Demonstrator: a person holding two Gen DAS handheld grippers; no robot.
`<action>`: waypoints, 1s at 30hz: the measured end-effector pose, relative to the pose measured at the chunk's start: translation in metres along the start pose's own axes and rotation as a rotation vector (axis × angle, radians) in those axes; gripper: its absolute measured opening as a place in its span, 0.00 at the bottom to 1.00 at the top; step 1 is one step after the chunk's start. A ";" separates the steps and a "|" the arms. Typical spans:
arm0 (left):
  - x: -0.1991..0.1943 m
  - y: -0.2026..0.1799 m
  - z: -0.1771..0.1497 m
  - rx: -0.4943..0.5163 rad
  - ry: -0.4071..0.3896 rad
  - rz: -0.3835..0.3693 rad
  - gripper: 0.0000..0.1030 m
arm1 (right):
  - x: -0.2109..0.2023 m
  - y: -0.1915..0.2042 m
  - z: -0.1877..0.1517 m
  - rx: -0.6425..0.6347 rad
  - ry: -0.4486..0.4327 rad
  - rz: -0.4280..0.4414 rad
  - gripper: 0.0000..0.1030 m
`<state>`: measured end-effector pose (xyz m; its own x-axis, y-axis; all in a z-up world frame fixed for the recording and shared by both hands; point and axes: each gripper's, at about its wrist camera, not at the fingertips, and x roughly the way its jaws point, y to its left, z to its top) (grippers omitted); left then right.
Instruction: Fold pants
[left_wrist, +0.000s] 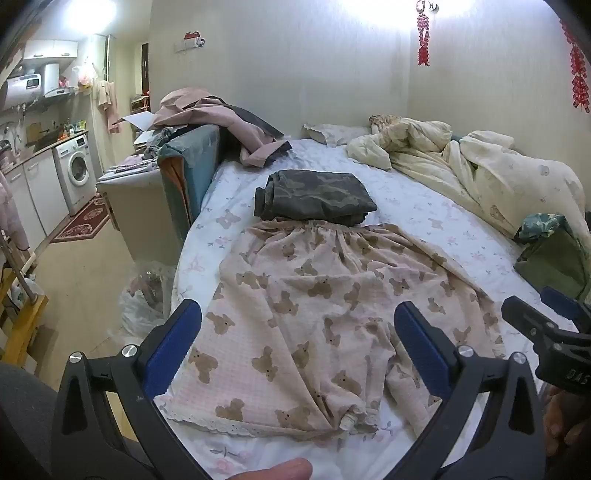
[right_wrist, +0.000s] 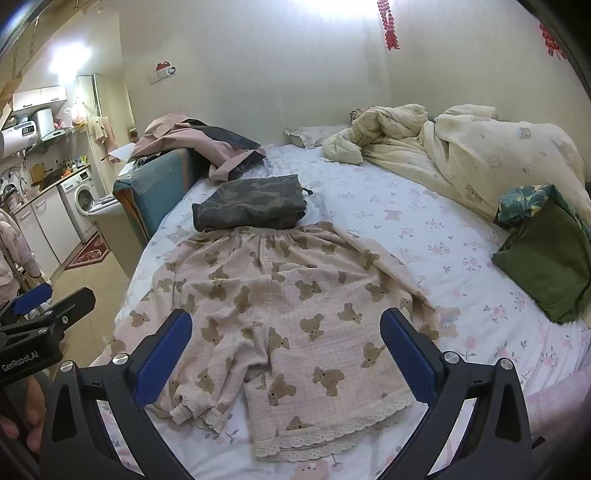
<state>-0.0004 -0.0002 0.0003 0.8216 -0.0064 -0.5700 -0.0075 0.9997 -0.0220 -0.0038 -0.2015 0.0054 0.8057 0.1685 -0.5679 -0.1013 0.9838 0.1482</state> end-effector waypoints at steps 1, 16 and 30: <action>0.000 0.001 0.000 -0.013 0.001 -0.004 1.00 | 0.000 0.000 0.000 -0.001 0.001 -0.001 1.00; 0.000 0.007 0.000 -0.018 0.001 -0.006 1.00 | 0.001 0.000 0.000 -0.001 0.007 -0.004 1.00; -0.001 0.002 0.000 -0.005 0.000 -0.001 1.00 | 0.001 0.001 0.000 -0.003 0.009 -0.004 1.00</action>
<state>-0.0016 0.0017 0.0007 0.8216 -0.0075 -0.5700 -0.0097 0.9996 -0.0270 -0.0029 -0.2006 0.0043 0.8011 0.1647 -0.5754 -0.0995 0.9847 0.1432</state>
